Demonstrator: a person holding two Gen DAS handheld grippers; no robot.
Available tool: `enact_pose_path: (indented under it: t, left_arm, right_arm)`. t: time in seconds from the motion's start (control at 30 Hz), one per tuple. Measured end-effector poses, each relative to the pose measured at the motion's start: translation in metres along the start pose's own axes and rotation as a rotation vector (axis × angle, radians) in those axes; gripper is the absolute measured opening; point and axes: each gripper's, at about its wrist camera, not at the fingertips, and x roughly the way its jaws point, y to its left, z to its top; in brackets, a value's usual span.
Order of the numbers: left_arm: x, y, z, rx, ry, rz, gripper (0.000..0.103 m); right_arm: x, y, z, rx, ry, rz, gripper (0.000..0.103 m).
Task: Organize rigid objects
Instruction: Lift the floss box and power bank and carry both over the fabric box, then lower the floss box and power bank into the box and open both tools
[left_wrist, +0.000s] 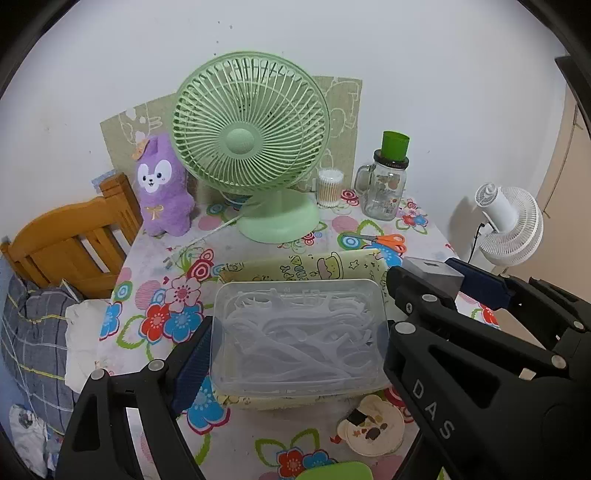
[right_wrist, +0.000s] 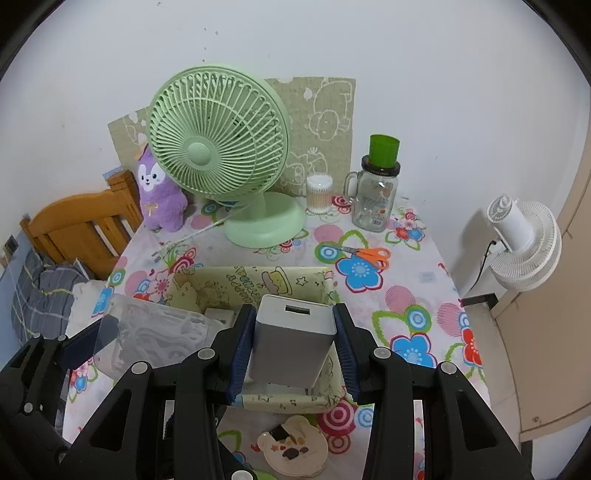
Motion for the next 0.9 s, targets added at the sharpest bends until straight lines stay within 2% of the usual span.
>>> enact_pose_path:
  t: [0.53,0.7,0.9]
  left_arm:
    - [0.046,0.006,0.014,0.023,0.055,-0.025,0.088]
    - [0.062,-0.002,0.011,0.058,0.089,-0.015,0.087]
    - [0.075,-0.003,0.007,0.064,0.129,-0.029,0.088]
  right_arm:
    - [0.049,-0.003,0.012,0.031,0.074,0.003,0.045]
    - [0.068,-0.01,0.008,0.021,0.138,0.03,0.045]
    - [0.081,-0.013,0.001,0.037,0.183,0.023,0.046]
